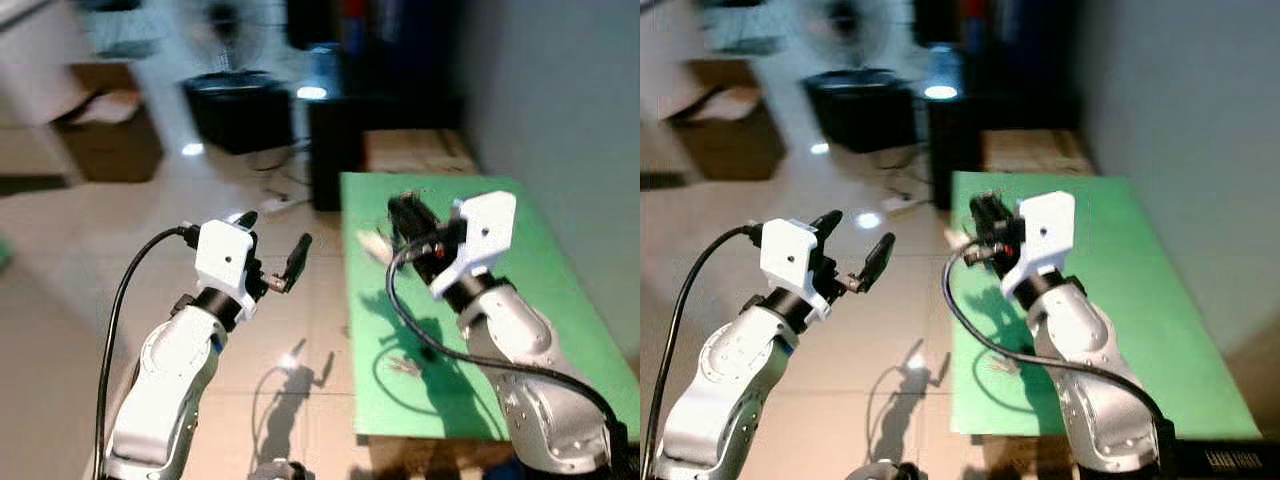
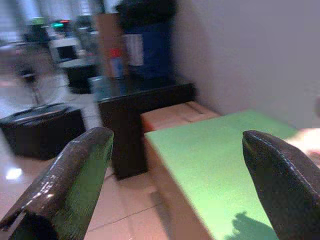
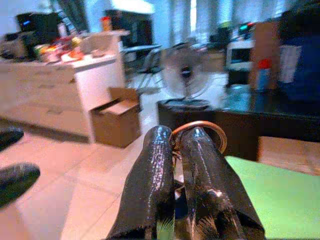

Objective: Hang keys on a hook

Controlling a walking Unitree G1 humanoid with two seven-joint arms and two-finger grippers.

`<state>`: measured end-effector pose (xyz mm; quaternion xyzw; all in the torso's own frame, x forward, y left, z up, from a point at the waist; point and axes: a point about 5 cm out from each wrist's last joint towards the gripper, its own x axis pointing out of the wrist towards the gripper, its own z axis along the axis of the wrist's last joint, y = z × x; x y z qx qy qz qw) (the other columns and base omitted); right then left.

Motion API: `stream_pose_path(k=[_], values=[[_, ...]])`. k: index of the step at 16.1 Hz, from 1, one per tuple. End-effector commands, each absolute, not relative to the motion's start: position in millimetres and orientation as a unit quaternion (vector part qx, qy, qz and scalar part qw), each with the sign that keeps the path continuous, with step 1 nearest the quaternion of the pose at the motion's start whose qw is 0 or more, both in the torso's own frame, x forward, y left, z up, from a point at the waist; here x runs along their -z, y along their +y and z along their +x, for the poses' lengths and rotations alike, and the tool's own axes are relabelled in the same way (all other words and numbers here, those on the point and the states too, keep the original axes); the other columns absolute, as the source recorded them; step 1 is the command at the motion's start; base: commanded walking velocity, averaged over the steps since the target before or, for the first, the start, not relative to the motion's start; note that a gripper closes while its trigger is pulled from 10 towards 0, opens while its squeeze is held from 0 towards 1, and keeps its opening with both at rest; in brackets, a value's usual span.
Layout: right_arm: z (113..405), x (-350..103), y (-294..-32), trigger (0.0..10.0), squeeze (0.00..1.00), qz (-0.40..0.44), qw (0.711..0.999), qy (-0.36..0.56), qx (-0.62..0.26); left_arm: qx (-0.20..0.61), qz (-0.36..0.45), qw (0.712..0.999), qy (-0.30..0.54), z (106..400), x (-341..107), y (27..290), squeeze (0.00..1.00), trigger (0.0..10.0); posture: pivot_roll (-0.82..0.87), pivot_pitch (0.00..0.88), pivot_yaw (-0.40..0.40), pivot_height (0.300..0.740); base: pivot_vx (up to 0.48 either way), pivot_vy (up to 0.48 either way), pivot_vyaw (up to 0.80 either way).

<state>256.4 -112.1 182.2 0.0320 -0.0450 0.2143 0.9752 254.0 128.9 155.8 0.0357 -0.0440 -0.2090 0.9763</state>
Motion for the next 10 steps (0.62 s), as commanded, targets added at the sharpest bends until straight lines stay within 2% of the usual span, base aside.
stream_pose_path(k=[1, 6, 10], values=[[256.2, -180.1, -109.2, 10.0, 0.00, 0.036, 0.975, -0.038, -0.217, 0.192, 0.050, 0.979, -0.037, 256.6, -157.1, 132.4, 0.00, 10.0, -0.06, 0.000, 0.053, 0.740, 0.000, 0.000, 0.80], [258.3, -167.9, -117.1, 10.0, 0.00, 0.052, 0.982, -0.011, -0.179, 0.185, 0.060, 0.980, -0.034, 255.7, -150.2, 130.9, 0.00, 10.0, -0.07, 0.000, 0.066, 0.740, 0.000, 0.000, 0.80], [263.8, -166.9, -121.5, 10.0, 0.00, 0.042, 0.983, -0.007, -0.177, 0.173, 0.087, 0.981, -0.032, 252.1, -144.8, 127.9, 0.00, 10.0, -0.05, 0.000, 0.034, 0.740, 0.000, 0.000, 0.80]])
